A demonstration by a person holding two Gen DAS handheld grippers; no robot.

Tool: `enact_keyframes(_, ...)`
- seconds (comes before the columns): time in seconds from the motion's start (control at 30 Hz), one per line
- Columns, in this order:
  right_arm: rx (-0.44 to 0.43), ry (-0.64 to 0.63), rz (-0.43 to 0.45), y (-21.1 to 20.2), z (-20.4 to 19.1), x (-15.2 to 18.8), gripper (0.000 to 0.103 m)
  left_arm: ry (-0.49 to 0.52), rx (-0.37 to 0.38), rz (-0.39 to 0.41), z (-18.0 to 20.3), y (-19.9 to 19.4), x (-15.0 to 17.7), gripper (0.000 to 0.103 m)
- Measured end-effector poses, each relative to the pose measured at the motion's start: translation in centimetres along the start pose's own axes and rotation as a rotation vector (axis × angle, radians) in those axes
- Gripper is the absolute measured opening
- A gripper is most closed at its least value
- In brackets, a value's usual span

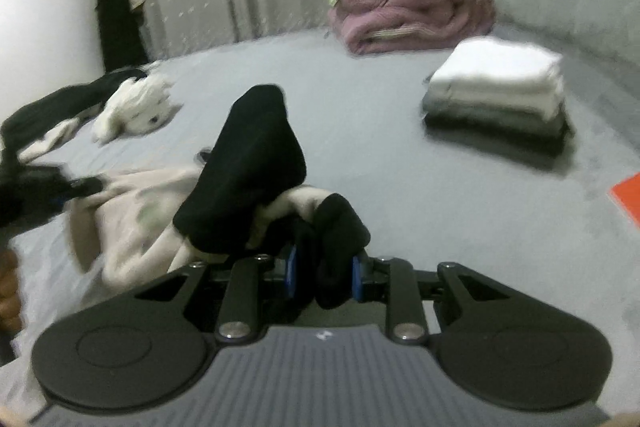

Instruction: Fold clothes

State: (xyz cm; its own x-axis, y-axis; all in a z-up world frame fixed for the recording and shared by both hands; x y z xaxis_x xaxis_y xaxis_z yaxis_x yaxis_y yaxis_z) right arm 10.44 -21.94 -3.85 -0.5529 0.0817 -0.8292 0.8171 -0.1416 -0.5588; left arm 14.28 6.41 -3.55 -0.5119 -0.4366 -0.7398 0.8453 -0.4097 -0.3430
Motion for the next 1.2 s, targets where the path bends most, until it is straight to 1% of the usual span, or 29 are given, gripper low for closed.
enact_keyframes(0.07,0.029,0.015,0.029,0.3,0.7,-1.0,0.028,-0.009,-0.004,0.019,-0.1,-1.1,-0.5,0.011)
enact_keyframes(0.23,0.053,0.083,0.058,1.3,1.5,-2.5,0.028,-0.009,-0.001,0.045,0.0,-3.9,-1.5,0.011)
enact_keyframes(0.3,0.059,0.104,0.069,1.7,1.5,-3.0,0.028,0.009,-0.003,0.064,0.2,-5.1,-1.7,0.011)
enact_keyframes(0.43,0.049,0.133,0.098,2.1,0.7,-4.2,0.028,0.054,-0.021,0.101,0.3,-7.3,-2.4,0.011)
enact_keyframes(0.57,0.028,0.151,0.125,2.5,-0.3,-5.4,0.028,0.079,-0.053,0.113,-0.6,-8.5,-2.4,0.011)
enact_keyframes(0.67,0.020,0.140,0.160,2.9,-1.5,-6.1,0.028,0.065,-0.068,0.091,-1.5,-8.8,-2.1,0.011)
enact_keyframes(0.73,0.010,0.125,0.178,3.4,-2.4,-6.4,0.028,0.051,-0.080,0.056,-2.3,-8.4,-1.6,0.011)
enact_keyframes(0.8,-0.004,0.115,0.177,4.2,-3.0,-6.4,0.030,0.037,-0.090,0.021,-3.2,-8.1,-1.2,0.011)
enact_keyframes(0.9,-0.009,0.128,0.135,5.7,-3.4,-5.9,0.034,0.022,-0.097,-0.020,-4.1,-7.2,-0.5,0.012)
enact_keyframes(1.0,-0.004,0.149,0.080,7.2,-3.4,-5.3,0.037,0.042,-0.105,-0.050,-4.3,-6.4,0.0,0.012)
enact_keyframes(1.1,0.005,0.171,0.028,8.0,-3.2,-4.5,0.047,0.060,-0.119,-0.098,-4.5,-5.5,0.6,0.016)
enact_keyframes(1.13,0.008,0.174,0.017,8.0,-3.2,-4.3,0.054,0.058,-0.125,-0.114,-4.7,-5.2,0.7,0.024)
enact_keyframes(1.17,0.012,0.174,0.009,8.0,-3.1,-4.2,0.061,0.052,-0.125,-0.122,-4.8,-5.2,0.8,0.034)
enact_keyframes(1.2,0.016,0.174,0.002,7.9,-3.1,-4.1,0.063,0.046,-0.124,-0.129,-4.9,-5.1,0.9,0.040)
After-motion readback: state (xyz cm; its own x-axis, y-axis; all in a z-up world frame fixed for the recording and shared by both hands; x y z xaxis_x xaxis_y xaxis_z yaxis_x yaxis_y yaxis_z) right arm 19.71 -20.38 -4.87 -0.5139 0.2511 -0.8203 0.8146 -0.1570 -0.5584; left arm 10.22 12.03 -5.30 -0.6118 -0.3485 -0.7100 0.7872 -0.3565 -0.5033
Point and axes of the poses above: each gripper's, at about its wrist camera, not at the fingertips, and y roughly the way its jaws point, z to its right, x to its underside, the point moved 6 cm from there along y, roughly the way its jaws point, and after that the axes turned 13 degrees about x, right-handed, at the moved point
